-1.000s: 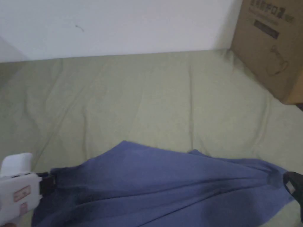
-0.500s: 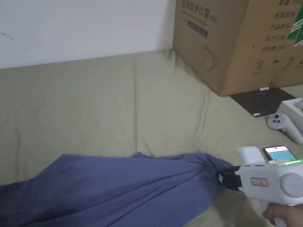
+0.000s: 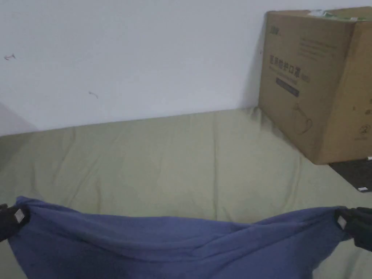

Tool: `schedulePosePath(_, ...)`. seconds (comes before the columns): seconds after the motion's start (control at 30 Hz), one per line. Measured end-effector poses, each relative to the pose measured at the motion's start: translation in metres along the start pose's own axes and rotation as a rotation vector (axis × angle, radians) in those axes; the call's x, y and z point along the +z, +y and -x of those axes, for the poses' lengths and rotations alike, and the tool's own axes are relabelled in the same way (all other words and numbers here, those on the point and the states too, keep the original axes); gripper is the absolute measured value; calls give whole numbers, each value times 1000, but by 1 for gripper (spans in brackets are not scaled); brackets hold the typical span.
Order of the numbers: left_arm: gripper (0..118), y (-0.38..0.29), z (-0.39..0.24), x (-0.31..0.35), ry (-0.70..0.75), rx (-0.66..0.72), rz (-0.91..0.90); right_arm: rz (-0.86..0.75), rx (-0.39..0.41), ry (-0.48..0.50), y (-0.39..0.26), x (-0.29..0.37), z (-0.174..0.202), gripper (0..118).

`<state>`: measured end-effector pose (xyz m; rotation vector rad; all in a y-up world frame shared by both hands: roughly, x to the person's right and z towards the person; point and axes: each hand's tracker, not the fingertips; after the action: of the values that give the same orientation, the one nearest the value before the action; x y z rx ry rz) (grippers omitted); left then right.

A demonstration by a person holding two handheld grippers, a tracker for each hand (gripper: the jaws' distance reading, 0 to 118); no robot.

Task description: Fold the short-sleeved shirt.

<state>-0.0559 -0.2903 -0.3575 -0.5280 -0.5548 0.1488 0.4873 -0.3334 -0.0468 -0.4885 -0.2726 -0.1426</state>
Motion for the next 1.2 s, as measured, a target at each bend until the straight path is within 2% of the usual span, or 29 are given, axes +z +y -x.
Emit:
schedulePosePath(0.2, 4, 69, 4, 59, 46, -55, -156, -134, 35, -18, 78, 65, 6, 0)
schedulePosePath(0.3, 4, 91, 3, 77, 48, -28, -202, -195, 86, -76, 109, 81, 2, 0)
schedulePosePath(0.4, 4, 109, -1, 77, 69, -54, -224, -208, 58, -70, 135, 78, -9, 0)
schedulePosePath(0.47, 4, 120, -7, 65, 104, -78, -228, -207, 65, -71, 156, 64, -11, 0)
schedulePosePath(0.53, 4, 129, -17, 49, 139, -114, -242, -197, 116, -112, 174, 37, -18, 0)
schedulePosePath(0.63, 4, 155, -12, 6, 185, -118, -251, -194, 129, -124, 208, -2, -17, 0)
schedulePosePath(0.7, 4, 170, -16, -18, 215, -125, -268, -214, 106, -148, 228, -29, -19, 0)
schedulePosePath(0.8, 4, 197, -21, -55, 295, -224, -301, -308, 43, -171, 259, -52, -19, 0)
schedulePosePath(0.9, 4, 221, -25, -79, 294, -214, -361, -337, 32, -204, 281, -80, -24, 0)
schedulePosePath(1.0, 4, 225, -28, -112, 305, -205, -358, -371, 70, -230, 281, -110, -27, 0)
schedulePosePath(1.07, 4, 208, -32, -136, 336, -270, -308, -369, 80, -248, 268, -123, -22, 0)
schedulePosePath(1.2, 4, 146, -26, -179, 311, -297, -217, -251, 31, -253, 217, -171, -46, 0)
